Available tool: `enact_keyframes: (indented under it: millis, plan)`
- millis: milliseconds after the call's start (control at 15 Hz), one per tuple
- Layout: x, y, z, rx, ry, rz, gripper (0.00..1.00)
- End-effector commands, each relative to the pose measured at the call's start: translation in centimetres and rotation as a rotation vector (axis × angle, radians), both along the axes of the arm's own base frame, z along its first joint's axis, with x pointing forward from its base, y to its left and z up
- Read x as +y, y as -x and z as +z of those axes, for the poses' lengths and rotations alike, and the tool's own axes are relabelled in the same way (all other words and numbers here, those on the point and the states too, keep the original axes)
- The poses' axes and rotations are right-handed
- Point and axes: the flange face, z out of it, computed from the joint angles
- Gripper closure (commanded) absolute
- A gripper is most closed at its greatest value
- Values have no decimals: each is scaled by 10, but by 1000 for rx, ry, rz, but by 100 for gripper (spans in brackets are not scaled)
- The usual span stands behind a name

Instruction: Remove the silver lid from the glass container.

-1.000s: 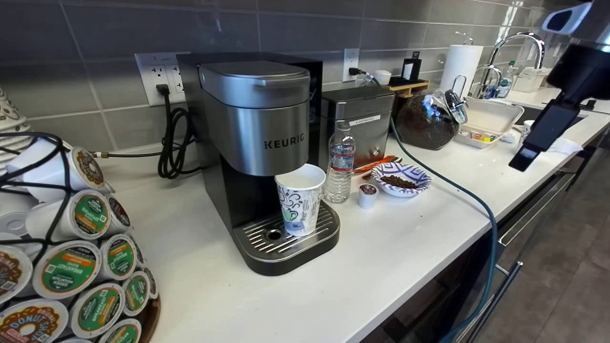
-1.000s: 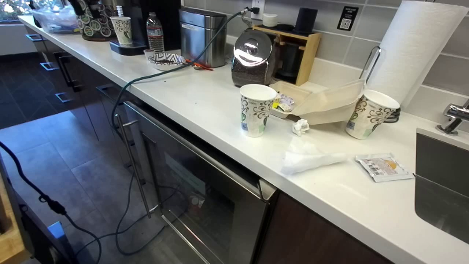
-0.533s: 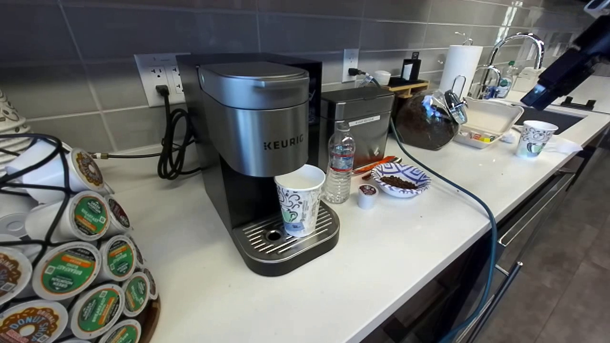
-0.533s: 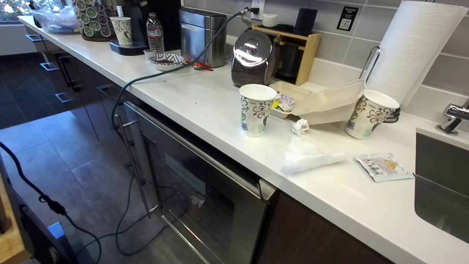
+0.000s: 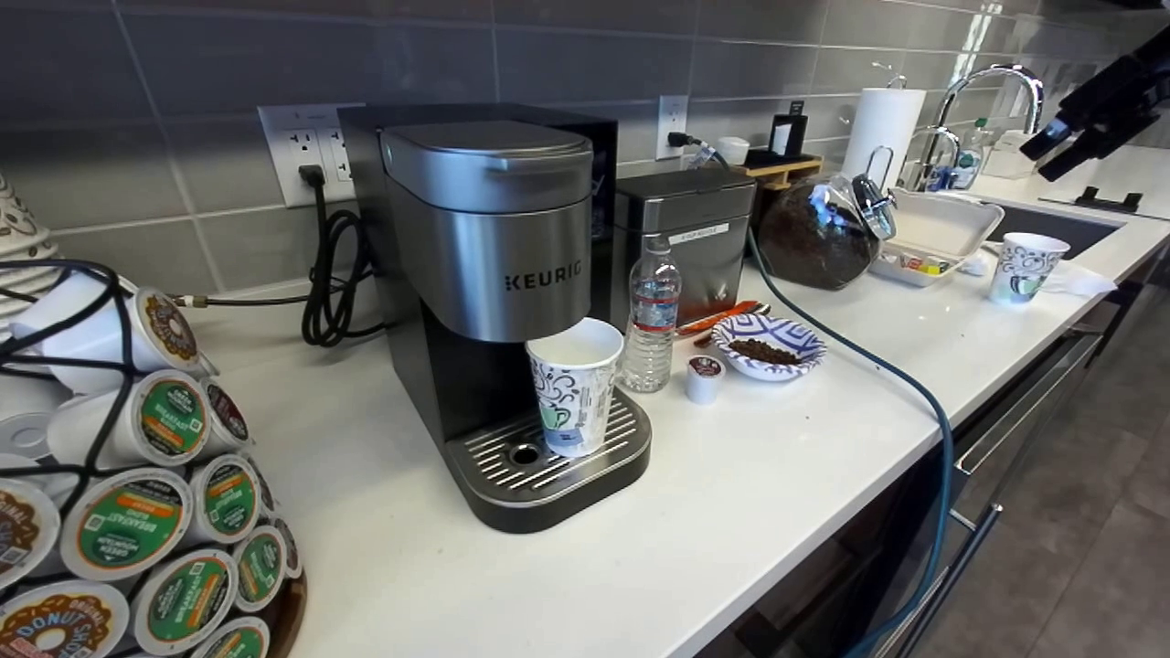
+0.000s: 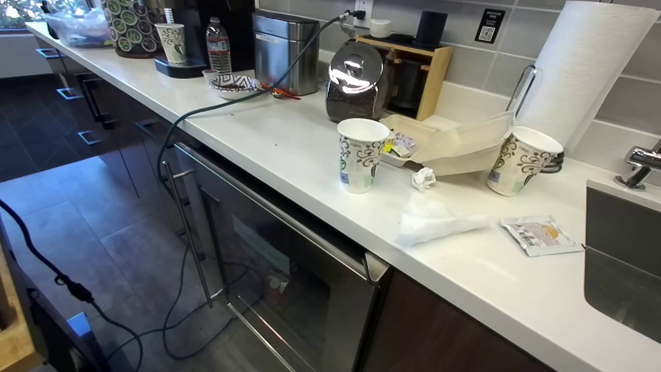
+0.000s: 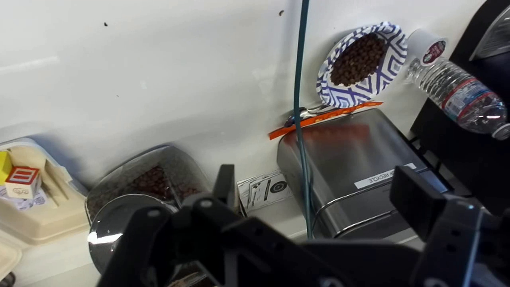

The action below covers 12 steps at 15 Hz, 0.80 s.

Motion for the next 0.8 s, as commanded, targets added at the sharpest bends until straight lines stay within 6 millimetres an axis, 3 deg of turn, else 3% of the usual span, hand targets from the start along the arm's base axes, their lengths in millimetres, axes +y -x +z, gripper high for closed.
enact_keyframes:
  millis: [0, 267, 600, 733]
  plan:
    - [1, -1, 0, 1, 1, 2, 0]
    - [-7, -2, 7, -22, -33, -40, 0]
    - [-73, -38, 17, -72, -300, -168, 0]
    - [-99, -58, 6, -77, -418, -217, 0]
